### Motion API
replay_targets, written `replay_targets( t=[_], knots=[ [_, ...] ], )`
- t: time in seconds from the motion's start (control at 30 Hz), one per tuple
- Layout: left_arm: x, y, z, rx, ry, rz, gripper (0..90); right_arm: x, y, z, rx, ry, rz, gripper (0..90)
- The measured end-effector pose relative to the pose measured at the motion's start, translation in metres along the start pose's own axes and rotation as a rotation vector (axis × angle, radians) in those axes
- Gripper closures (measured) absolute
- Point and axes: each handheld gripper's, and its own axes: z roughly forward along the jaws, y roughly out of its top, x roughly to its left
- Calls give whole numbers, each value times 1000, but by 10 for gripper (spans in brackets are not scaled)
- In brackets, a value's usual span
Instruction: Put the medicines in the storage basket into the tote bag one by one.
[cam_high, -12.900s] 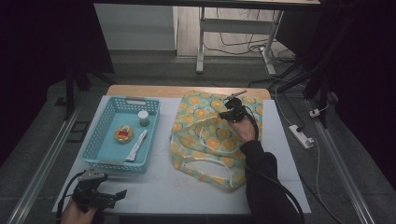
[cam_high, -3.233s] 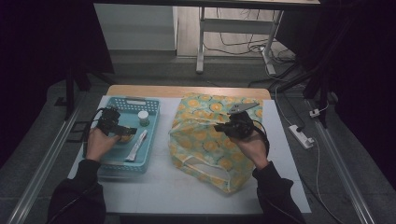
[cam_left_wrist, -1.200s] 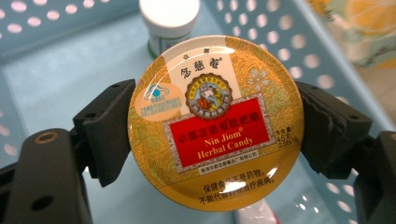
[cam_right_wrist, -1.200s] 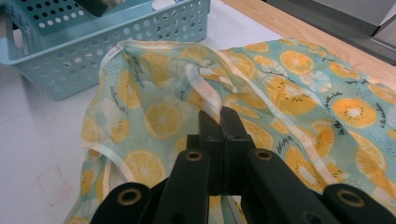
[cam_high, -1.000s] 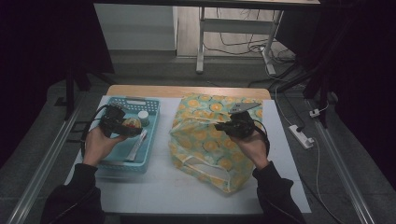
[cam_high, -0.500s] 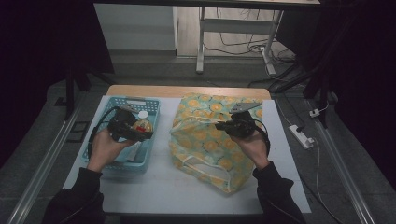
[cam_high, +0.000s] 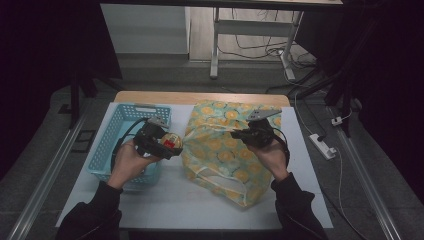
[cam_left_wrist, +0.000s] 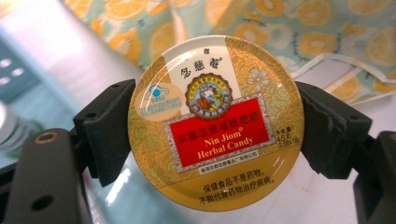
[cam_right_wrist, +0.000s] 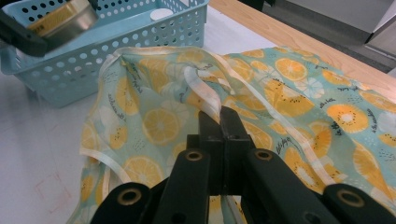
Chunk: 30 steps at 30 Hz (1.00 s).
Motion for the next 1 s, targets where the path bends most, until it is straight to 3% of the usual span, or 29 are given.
replay_targets(
  t=[0.3,1.0],
  knots=[
    [-18,15,21,-1,-47,54,206,-1,0,-1,-11,-2,3,900],
    [-46,50,78,24,-142,113,206,-6,-1,-1,-23,-1,19,900]
  ],
)
